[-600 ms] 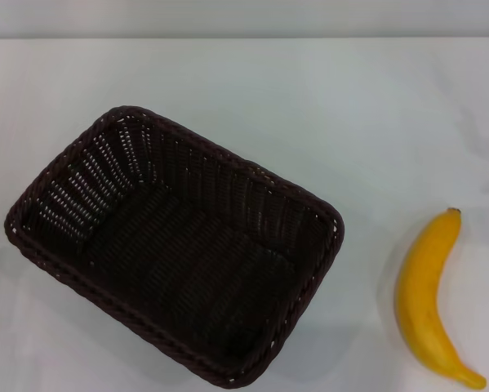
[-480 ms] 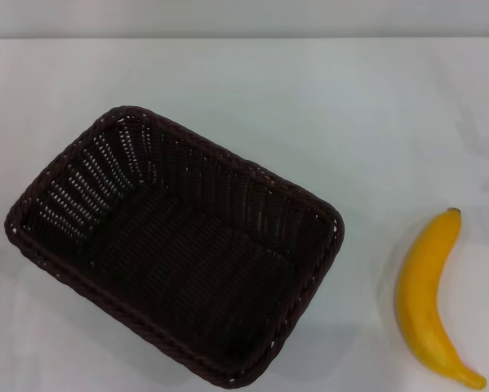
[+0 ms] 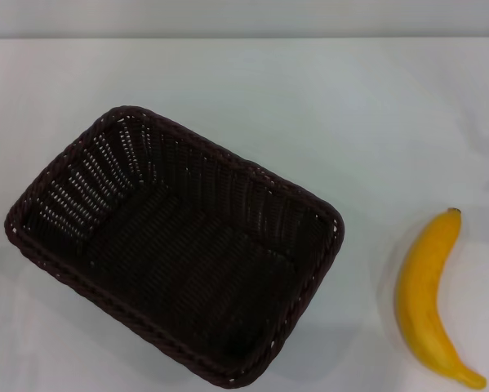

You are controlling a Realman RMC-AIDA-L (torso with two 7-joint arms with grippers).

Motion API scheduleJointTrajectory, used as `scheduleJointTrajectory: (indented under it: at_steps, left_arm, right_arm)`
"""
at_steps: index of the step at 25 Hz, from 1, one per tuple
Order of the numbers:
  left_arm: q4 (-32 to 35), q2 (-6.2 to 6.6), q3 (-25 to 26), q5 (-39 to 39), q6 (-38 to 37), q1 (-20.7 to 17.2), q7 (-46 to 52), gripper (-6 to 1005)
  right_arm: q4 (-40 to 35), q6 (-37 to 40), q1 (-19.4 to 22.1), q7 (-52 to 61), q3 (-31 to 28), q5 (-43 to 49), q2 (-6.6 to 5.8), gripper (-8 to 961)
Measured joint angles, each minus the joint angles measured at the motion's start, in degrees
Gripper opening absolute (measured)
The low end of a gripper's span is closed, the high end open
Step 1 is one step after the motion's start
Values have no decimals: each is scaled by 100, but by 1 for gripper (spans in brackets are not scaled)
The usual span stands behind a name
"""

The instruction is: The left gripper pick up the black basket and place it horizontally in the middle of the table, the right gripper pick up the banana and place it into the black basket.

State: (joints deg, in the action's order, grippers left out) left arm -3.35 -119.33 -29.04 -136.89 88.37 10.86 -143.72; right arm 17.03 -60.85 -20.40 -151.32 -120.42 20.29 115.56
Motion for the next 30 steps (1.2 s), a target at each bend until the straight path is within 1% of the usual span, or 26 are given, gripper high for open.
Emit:
scheduleJointTrajectory:
  at_steps: [2,4,7,8,9,11,12,13,14,16,18,20,23,26,30]
  left_arm:
    - [140,38,-27,4,-99,29,516,864]
    - [488,73,-55,172,-349,32,1228,863]
    - [1412,143,-59,876,-1003,8,2734,862]
    - [1692,190,-58,1155,-1136,14,3188,861]
    - [2016,277,-59,1566,-1253,40,3725,861]
    - [2428,447,-60,2215,-1331,126,4456,860]
    - [2718,621,-59,2766,-1329,260,5001,859]
    - [2865,728,-59,3113,-1307,353,5325,859]
    - [3044,883,-57,3661,-1260,527,5774,858]
    - [3220,1132,-58,4547,-1159,855,6426,857]
    - [3334,1355,-60,5386,-968,1220,7064,857]
    - [3548,1526,-59,6169,-664,1578,7613,856]
    - [4003,1688,-57,7124,-208,2036,8262,854]
    - [4385,1797,-67,7980,152,2416,8753,853]
    - [4507,1941,-205,9058,579,2972,9302,851]
  right_arm:
    - [7,5,-5,-4,-7,-4,-9,857]
    - [11,8,-16,-4,-11,-7,-16,857]
    - [16,10,-43,-12,-11,-7,-17,857]
    - [17,13,-60,-13,-11,-8,-16,857]
    - [17,14,-64,-12,-12,-8,-17,857]
    - [18,18,-85,-2,-7,-8,-13,857]
    - [18,18,-91,1,-3,-8,-11,857]
    - [15,20,-101,4,3,-8,-7,857]
    - [11,21,-105,5,7,-8,-4,857]
    - [6,28,-124,6,9,-8,4,856]
    - [2,54,-159,6,17,-8,13,856]
    - [-1,82,-188,6,33,-7,18,856]
    - [-4,93,-206,7,46,-7,25,856]
    - [-13,93,-211,7,48,-7,28,856]
    - [-67,93,-210,7,47,-7,31,856]
